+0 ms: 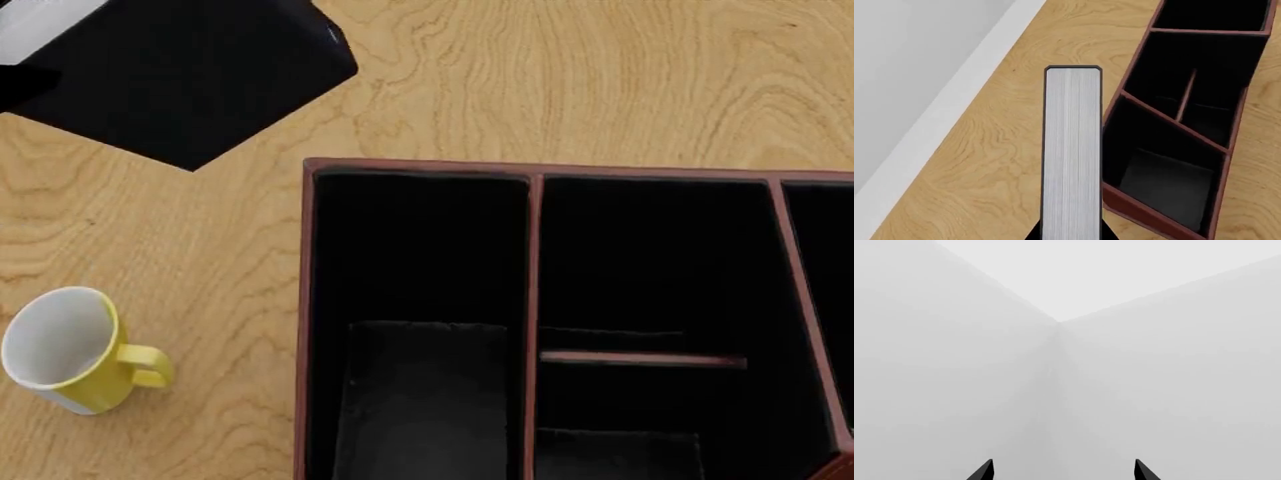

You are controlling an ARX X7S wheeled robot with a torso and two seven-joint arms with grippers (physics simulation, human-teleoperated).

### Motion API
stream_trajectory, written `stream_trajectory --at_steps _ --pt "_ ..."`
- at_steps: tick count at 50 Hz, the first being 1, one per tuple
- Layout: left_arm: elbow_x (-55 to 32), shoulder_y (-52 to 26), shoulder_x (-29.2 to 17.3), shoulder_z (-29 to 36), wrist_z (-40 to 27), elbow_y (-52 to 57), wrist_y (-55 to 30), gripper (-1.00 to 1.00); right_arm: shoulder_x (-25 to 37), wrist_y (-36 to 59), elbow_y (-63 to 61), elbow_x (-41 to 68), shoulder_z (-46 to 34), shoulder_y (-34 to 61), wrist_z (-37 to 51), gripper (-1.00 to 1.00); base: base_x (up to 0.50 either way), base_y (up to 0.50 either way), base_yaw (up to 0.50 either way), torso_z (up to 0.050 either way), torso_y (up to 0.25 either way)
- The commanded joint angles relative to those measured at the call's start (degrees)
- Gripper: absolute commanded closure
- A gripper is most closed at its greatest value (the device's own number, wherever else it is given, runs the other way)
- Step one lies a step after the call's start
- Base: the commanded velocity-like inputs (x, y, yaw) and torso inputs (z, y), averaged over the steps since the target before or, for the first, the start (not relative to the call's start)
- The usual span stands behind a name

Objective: Pick up the book and place it in the back compartment of the caddy.

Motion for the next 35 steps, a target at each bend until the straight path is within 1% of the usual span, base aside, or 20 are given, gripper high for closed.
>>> stream_trajectory --at_steps 1,10,13,14,16,25,35 --pt "-2.78 -3.40 -0.10 -3.48 -0.50 3.19 -3.40 1.00 0.29 0.27 -0.02 0.34 -0.20 0.58 0.22 -1.00 0.00 0.00 0.00 0.000 0.000" --pt "-6.49 -4.03 0.94 -5.53 -0.94 6.65 -6.10 1.00 0.34 -0.15 -0.01 -0.14 -1.14 0.88 0.21 -1.00 0.00 0.00 0.00 0.000 0.001" --pt "-7.73 -4.02 1.88 -6.46 -1.47 7.02 -6.79 1.00 0.19 -0.10 -0.03 -0.24 -1.21 0.95 0.05 -1.00 0.00 0.00 0.00 0.000 0.000" --pt "-8.77 -3.77 3.08 -7.24 -1.81 7.47 -7.21 1.00 0.10 0.05 -0.03 -0.14 -1.02 1.01 -0.11 -1.00 0.00 0.00 0.00 0.000 0.010" --pt "-9.46 -4.03 3.97 -7.35 -1.87 7.51 -7.29 1.00 -0.02 0.24 -0.03 0.10 -0.72 1.13 -0.19 -1.00 0.00 0.00 0.00 0.000 0.000" --pt "-12.74 -5.13 5.65 -9.21 -2.66 7.92 -8.68 1.00 -0.16 0.54 -0.09 0.50 -0.38 1.36 -0.24 -1.00 0.00 0.00 0.00 0.002 0.001" --pt "-13.87 -4.72 7.97 -8.14 -3.54 7.44 -7.08 1.00 0.01 0.50 -0.09 0.58 -0.48 1.40 -0.21 -1.00 0.00 0.00 0.00 0.000 0.001"
